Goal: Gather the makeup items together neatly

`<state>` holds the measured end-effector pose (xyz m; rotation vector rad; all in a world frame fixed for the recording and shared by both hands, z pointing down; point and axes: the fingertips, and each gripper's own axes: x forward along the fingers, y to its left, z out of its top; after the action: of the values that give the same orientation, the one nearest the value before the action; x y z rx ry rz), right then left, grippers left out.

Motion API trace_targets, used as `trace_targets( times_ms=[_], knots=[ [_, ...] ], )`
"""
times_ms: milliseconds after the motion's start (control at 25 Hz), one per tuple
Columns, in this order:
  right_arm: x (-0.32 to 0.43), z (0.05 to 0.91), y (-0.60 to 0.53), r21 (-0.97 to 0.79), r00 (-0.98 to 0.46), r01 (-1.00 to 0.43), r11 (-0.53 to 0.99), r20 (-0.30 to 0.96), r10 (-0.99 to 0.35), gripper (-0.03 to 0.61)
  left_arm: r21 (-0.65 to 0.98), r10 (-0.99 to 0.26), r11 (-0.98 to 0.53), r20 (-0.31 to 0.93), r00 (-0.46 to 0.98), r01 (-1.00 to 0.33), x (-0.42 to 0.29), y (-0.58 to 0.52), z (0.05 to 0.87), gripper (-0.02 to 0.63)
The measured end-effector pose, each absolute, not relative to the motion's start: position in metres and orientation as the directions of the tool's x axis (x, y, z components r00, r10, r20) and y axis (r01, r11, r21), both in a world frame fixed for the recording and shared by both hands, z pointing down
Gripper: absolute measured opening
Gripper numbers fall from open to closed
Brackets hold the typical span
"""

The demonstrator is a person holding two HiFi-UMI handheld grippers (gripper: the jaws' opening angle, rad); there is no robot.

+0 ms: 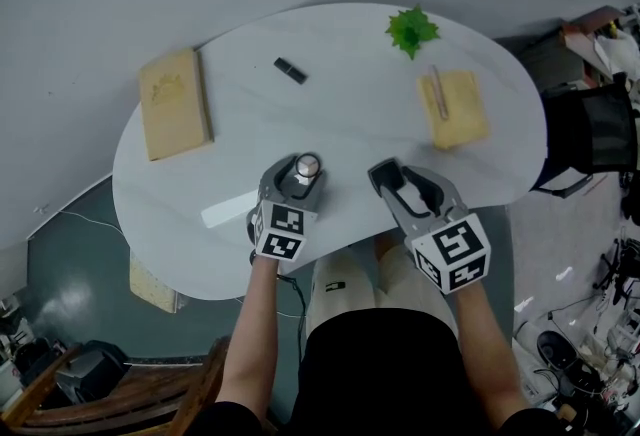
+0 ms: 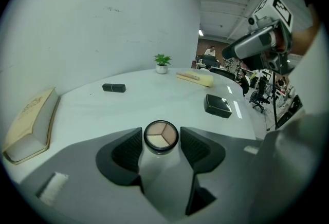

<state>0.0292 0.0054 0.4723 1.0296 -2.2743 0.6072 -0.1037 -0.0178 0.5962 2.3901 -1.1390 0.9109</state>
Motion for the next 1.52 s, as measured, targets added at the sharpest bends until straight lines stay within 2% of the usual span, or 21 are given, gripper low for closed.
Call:
trace_targets(
  times_ms=[320,560,960,1200,1520],
  knots=[
    [0.036,0.496,0.014,-0.135,-0.499,-0.796,0.590,0.700,-0.512,0.216,0.016,-0.584,-0.617,0.661,0.471,-0.787,-0.105,-0.009,0.580,0.235],
    [0.040,0.528,0.021,-0.106,-0.449,-0.805,0.584,0.752,-0.483,0.236,0.007,-0.599,-0.604,0.655,0.460,-0.797,-0.110,0.003,0.567,0.234],
    [0.041,0.570,0.019,-0.087,-0.365,-0.845,0.527,0.815,-0.451,0.305,0.023,-0.621,-0.594,0.622,0.477,-0.804,-0.106,0.014,0.539,0.233],
    [0.043,0.585,0.015,-0.090,-0.321,-0.881,0.464,0.835,-0.448,0.310,0.029,-0.614,-0.609,0.616,0.494,-0.793,-0.100,0.023,0.531,0.233],
    [0.041,0.597,0.014,-0.071,-0.292,-0.872,0.484,0.869,-0.399,0.310,0.048,-0.609,-0.604,0.616,0.500,-0.795,-0.101,0.026,0.529,0.233]
  ],
)
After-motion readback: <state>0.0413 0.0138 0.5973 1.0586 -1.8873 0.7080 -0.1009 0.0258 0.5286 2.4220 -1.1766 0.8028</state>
